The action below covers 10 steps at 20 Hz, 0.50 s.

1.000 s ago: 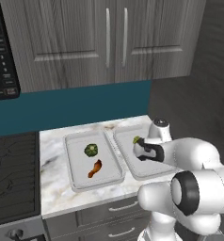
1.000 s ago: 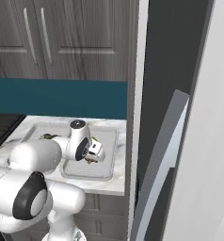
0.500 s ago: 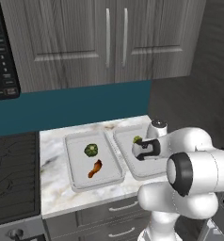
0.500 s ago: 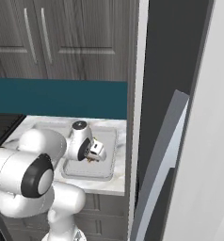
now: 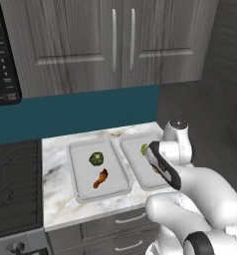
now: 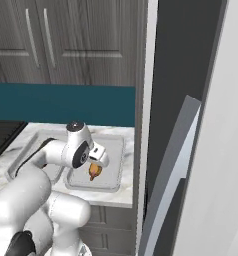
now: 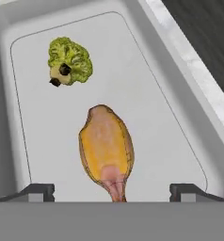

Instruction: Place one broccoli and one chicken drumstick in each tupperware on the nearby counter, to pack two identical lunches.

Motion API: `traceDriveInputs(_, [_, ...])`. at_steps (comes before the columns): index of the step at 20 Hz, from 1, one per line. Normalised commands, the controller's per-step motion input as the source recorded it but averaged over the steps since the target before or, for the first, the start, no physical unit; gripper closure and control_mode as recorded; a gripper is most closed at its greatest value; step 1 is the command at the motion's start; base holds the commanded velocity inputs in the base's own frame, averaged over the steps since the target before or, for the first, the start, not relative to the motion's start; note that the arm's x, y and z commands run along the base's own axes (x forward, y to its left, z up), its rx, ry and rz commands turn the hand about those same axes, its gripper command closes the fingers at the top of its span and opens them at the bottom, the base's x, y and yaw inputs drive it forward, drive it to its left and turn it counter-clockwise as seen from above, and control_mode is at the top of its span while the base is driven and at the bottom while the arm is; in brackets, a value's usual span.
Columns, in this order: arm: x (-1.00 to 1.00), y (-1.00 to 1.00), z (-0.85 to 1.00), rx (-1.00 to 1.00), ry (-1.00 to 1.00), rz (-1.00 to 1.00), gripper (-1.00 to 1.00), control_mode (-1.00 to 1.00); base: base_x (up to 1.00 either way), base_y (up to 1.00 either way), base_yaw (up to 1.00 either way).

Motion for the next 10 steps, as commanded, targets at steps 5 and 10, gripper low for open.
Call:
traceDriveInputs(5, [-0.88, 0.01, 0.86, 0.00, -0.01, -0.02, -1.00, -1.00, 0.00, 0.00, 0.00])
traceDriveInputs(10, [-0.83, 0.42, 0.71, -0.10, -0.15, 0.00, -1.00, -1.00, 0.00, 0.00, 0.00])
